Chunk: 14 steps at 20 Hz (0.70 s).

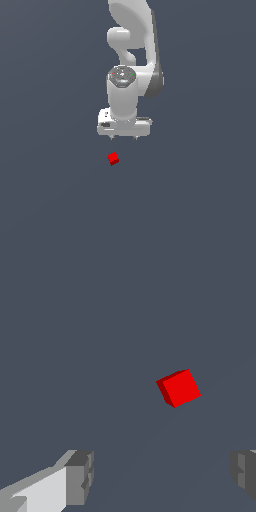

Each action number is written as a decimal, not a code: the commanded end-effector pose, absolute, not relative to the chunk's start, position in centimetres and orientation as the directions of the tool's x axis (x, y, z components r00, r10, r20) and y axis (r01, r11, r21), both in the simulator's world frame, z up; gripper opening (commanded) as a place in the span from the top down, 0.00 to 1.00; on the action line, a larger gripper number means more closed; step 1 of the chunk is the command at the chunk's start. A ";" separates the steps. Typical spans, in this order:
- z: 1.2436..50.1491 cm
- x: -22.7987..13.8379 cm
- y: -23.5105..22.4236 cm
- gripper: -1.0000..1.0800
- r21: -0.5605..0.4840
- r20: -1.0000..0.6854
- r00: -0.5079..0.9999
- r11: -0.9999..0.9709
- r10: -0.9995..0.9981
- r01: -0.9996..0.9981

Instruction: Pick up the red cube and move it to a goal position.

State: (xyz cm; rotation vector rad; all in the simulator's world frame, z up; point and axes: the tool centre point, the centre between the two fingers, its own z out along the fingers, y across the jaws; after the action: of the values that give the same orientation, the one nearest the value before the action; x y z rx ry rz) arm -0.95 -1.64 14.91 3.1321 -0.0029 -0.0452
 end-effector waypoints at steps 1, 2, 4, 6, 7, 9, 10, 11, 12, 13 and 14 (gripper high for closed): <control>14.9 -1.0 -1.6 0.04 0.009 -0.029 1.000 -1.000 -0.002 -0.002; 14.9 -1.0 -1.6 0.04 0.009 -0.029 1.000 -1.000 -0.001 -0.001; 14.8 -0.9 -1.7 0.04 0.009 -0.029 1.000 -1.000 0.003 0.003; 14.5 -0.9 -1.8 0.04 0.009 -0.028 1.000 -1.000 0.012 0.012; 14.3 -0.9 -1.9 0.04 0.008 -0.028 0.999 -1.000 0.018 0.018; 13.9 -0.8 -2.1 0.04 0.008 -0.027 0.999 -0.999 0.033 0.034; 13.6 -0.8 -2.3 0.04 0.008 -0.026 0.999 -0.999 0.043 0.043; 13.3 -0.7 -2.4 0.04 0.007 -0.026 0.998 -0.999 0.053 0.053; 13.0 -0.7 -2.6 0.04 0.007 -0.025 0.998 -0.998 0.065 0.065; 12.6 -0.6 -2.8 0.04 0.006 -0.024 0.997 -0.997 0.078 0.078; 12.2 -0.5 -2.9 0.04 0.006 -0.023 0.996 -0.996 0.092 0.092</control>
State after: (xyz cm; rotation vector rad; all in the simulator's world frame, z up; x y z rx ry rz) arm -0.60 -2.66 12.79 3.1318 0.1145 -0.0369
